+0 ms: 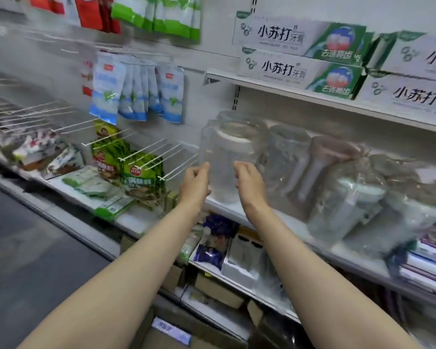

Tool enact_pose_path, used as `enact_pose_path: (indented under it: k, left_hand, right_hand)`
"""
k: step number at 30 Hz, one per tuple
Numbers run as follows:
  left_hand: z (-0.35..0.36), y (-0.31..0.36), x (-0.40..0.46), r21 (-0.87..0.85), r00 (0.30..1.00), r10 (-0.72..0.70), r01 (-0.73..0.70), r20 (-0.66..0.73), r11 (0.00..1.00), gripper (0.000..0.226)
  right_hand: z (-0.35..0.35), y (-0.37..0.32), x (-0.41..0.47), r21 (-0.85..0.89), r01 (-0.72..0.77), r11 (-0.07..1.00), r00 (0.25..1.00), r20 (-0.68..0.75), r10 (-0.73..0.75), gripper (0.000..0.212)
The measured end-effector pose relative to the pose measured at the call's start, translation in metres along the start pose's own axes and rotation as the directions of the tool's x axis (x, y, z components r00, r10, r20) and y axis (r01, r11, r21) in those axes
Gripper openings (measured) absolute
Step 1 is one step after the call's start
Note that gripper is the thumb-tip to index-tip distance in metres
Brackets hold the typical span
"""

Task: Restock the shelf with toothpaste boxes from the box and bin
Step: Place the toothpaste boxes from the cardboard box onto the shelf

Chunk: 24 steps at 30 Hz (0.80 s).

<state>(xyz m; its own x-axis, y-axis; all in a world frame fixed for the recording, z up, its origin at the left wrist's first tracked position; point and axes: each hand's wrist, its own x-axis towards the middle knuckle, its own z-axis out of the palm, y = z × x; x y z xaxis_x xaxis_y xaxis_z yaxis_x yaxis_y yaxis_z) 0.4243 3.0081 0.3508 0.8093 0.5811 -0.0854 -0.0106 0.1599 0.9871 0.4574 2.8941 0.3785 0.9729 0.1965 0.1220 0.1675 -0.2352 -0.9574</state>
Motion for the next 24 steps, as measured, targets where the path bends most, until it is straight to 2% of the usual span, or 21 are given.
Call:
enact_pose_path:
  k: [2, 4, 6, 9, 12, 15, 21, 22, 24]
  left_hand:
    - [-0.012, -0.025, 0.001, 0.025, 0.998, -0.046, 0.047, -0.049, 0.999, 0.022]
    - [-0.024, -0.050, 0.001, 0.050, 0.990, -0.112, 0.117, -0.088, 0.992, 0.032]
    - [-0.036, -0.082, 0.001, 0.075, 0.975, -0.178, 0.189, -0.136, 0.979, 0.025]
    - [-0.052, -0.135, -0.001, 0.071, 0.936, -0.276, 0.297, -0.218, 0.952, 0.018]
    - [-0.070, -0.200, -0.008, 0.080, 0.890, -0.355, 0.391, -0.285, 0.917, 0.025]
    - [-0.091, -0.277, -0.021, 0.048, 0.812, -0.468, 0.514, -0.349, 0.856, 0.029]
    - [-0.134, -0.440, -0.052, -0.081, 0.638, -0.637, 0.676, -0.433, 0.732, 0.065]
    - [-0.138, -0.462, -0.057, -0.109, 0.611, -0.656, 0.689, -0.443, 0.716, 0.061]
    - [-0.148, -0.510, -0.067, -0.148, 0.552, -0.682, 0.716, -0.479, 0.683, 0.039]
  right_hand:
    - [0.015, 0.023, -0.001, -0.015, -0.027, 1.000, 0.999, 0.046, 0.028, 0.018]
    - [0.029, 0.048, -0.006, -0.035, -0.078, 0.996, 0.992, 0.095, 0.081, 0.021]
    - [0.042, 0.078, -0.014, -0.055, -0.155, 0.986, 0.975, 0.151, 0.161, 0.022]
    - [0.063, 0.134, -0.023, -0.089, -0.268, 0.959, 0.939, 0.197, 0.281, 0.024]
    - [0.081, 0.200, -0.034, -0.174, -0.329, 0.928, 0.902, 0.233, 0.364, 0.022]
    - [0.100, 0.270, -0.051, -0.259, -0.382, 0.887, 0.848, 0.284, 0.448, 0.018]
    - [0.136, 0.412, -0.092, -0.408, -0.505, 0.760, 0.705, 0.313, 0.636, 0.023]
    - [0.142, 0.435, -0.099, -0.427, -0.522, 0.739, 0.681, 0.313, 0.662, 0.023]
    - [0.158, 0.482, -0.112, -0.458, -0.539, 0.707, 0.630, 0.337, 0.699, 0.018]
